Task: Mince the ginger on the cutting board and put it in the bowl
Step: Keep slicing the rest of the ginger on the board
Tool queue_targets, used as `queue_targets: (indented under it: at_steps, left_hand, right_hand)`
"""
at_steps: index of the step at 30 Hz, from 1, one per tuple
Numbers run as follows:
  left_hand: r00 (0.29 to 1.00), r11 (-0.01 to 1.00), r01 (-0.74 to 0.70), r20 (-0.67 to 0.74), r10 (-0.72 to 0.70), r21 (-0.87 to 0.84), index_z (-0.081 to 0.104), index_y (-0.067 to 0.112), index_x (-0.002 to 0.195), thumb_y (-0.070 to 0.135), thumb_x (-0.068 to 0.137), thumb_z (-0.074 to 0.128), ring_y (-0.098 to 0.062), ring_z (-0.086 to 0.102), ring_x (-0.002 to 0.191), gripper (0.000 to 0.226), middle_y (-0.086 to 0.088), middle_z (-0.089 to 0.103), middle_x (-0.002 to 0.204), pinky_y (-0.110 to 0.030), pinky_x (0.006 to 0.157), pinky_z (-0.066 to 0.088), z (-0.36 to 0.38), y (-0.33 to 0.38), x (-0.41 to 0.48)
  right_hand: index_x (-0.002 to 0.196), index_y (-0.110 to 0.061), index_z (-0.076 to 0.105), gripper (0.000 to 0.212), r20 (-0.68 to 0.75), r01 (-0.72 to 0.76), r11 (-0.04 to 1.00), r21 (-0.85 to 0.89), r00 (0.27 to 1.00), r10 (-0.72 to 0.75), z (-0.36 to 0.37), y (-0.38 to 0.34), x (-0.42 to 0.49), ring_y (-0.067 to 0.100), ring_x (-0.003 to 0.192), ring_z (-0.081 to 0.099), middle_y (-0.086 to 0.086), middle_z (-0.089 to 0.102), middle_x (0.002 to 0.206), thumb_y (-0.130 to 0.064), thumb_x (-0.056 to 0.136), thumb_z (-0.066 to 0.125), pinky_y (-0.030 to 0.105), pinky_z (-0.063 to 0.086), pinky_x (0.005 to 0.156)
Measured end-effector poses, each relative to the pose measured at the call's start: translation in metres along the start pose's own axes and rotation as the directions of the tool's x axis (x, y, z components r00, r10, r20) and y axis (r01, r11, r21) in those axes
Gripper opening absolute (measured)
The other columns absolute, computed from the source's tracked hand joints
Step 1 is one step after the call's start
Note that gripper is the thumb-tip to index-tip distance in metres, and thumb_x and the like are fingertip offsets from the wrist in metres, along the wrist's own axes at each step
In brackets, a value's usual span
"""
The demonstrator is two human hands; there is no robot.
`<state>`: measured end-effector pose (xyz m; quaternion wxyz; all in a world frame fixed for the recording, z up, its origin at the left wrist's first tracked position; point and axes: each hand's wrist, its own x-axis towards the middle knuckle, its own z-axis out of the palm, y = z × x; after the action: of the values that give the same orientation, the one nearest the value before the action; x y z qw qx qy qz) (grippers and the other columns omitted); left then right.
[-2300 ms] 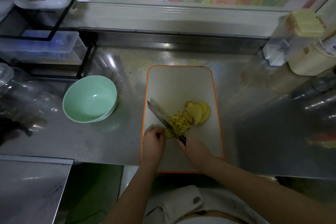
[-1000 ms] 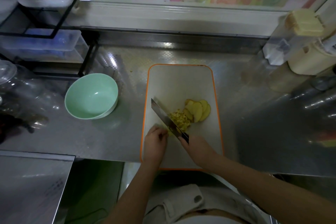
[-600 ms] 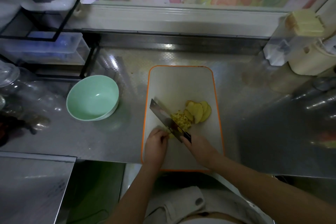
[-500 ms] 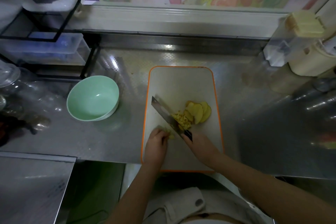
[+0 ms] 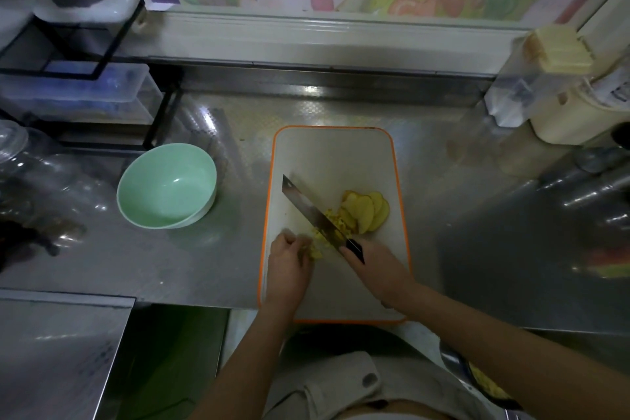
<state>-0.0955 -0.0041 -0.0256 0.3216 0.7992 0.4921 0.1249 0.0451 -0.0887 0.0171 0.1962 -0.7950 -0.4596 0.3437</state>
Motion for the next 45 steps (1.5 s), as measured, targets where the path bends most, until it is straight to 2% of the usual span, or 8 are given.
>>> queue_targets:
  at_steps: [6, 12, 20, 23, 28, 33, 36, 45]
  left_hand:
    - [0.995, 0.996, 0.082, -0.052, -0.084, -0.045, 0.060, 0.007, 0.116, 0.012, 0.090, 0.053, -0.025, 0.048, 0.104, 0.027, -0.012, 0.050, 0.108, -0.024, 0.089, 0.035, 0.001, -0.007, -0.003]
    - [0.997, 0.999, 0.047, -0.060, -0.048, -0.022, 0.067, 0.006, 0.104, 0.009, 0.085, 0.059, -0.015, 0.046, 0.088, 0.020, -0.010, 0.051, 0.099, -0.010, 0.077, 0.028, 0.001, -0.010, -0.005]
    - [0.993, 0.999, 0.045, -0.104, -0.047, -0.022, 0.072, 0.003, 0.082, -0.002, 0.078, 0.064, -0.022, 0.048, 0.083, 0.010, -0.011, 0.055, 0.085, -0.012, 0.069, 0.024, 0.002, -0.008, -0.003]
    - [0.994, 0.999, 0.041, -0.100, -0.042, -0.018, 0.072, 0.003, 0.084, -0.001, 0.080, 0.062, -0.019, 0.047, 0.085, 0.011, -0.010, 0.056, 0.088, -0.013, 0.069, 0.025, 0.003, -0.007, -0.002]
    - [0.995, 0.999, 0.043, -0.089, -0.044, -0.012, 0.072, 0.002, 0.083, -0.001, 0.079, 0.063, -0.021, 0.049, 0.086, 0.010, -0.010, 0.056, 0.088, -0.013, 0.070, 0.026, 0.002, -0.009, -0.002]
    - [0.994, 0.999, 0.040, -0.103, -0.042, -0.018, 0.072, 0.002, 0.082, -0.001, 0.079, 0.063, -0.019, 0.047, 0.085, 0.010, -0.011, 0.057, 0.087, -0.012, 0.069, 0.025, 0.001, -0.007, -0.004]
    - [0.995, 0.999, 0.036, -0.092, -0.037, -0.015, 0.072, 0.001, 0.085, 0.001, 0.081, 0.063, -0.020, 0.047, 0.088, 0.010, -0.011, 0.056, 0.090, -0.011, 0.071, 0.024, 0.001, -0.007, -0.005]
    - [0.993, 0.998, 0.040, -0.107, -0.045, -0.053, 0.071, 0.002, 0.090, 0.000, 0.085, 0.059, -0.027, 0.051, 0.087, 0.013, -0.014, 0.057, 0.088, -0.014, 0.071, 0.027, 0.002, -0.014, -0.008]
  right_hand:
    - [0.083, -0.018, 0.051, 0.023, 0.015, 0.014, 1.000, -0.003, 1.000, -0.014, 0.003, 0.001, -0.007, 0.008, 0.060, 0.050, 0.001, 0.056, 0.075, -0.033, 0.098, 0.043, 0.021, 0.031, 0.055]
    - [0.100, -0.006, 0.059, 0.034, 0.118, 0.001, 0.997, -0.082, 0.993, 0.008, 0.012, -0.003, -0.008, 0.029, 0.079, 0.062, 0.017, 0.062, 0.087, -0.034, 0.099, 0.040, 0.036, 0.046, 0.065]
    - [0.088, -0.005, 0.058, 0.036, 0.072, -0.044, 0.999, -0.032, 0.996, 0.046, 0.016, -0.005, -0.008, 0.019, 0.065, 0.054, 0.008, 0.057, 0.075, -0.035, 0.099, 0.041, 0.030, 0.039, 0.057]
    - [0.093, -0.001, 0.058, 0.038, 0.114, -0.037, 0.999, -0.028, 0.993, 0.040, 0.014, -0.009, -0.004, 0.025, 0.069, 0.056, 0.014, 0.059, 0.079, -0.033, 0.100, 0.039, 0.039, 0.045, 0.063]
    - [0.096, -0.006, 0.056, 0.033, 0.144, -0.062, 0.994, -0.087, 0.987, 0.074, 0.018, -0.014, 0.000, 0.029, 0.080, 0.061, 0.016, 0.060, 0.087, -0.034, 0.100, 0.038, 0.037, 0.048, 0.069]
    - [0.120, -0.006, 0.048, 0.042, 0.158, -0.156, 0.988, -0.019, 0.975, 0.157, 0.028, -0.013, -0.001, 0.029, 0.103, 0.058, 0.015, 0.060, 0.112, -0.040, 0.099, 0.034, 0.028, 0.041, 0.081]
    - [0.120, -0.006, 0.050, 0.036, 0.177, -0.079, 0.989, -0.125, 0.979, 0.101, 0.025, -0.011, 0.001, 0.029, 0.098, 0.059, 0.016, 0.060, 0.111, -0.033, 0.101, 0.035, 0.027, 0.038, 0.069]
    - [0.086, -0.008, 0.055, 0.030, 0.030, -0.031, 0.999, 0.031, 0.999, 0.030, 0.015, 0.000, 0.001, 0.011, 0.058, 0.048, 0.000, 0.053, 0.069, -0.034, 0.098, 0.043, 0.024, 0.033, 0.056]
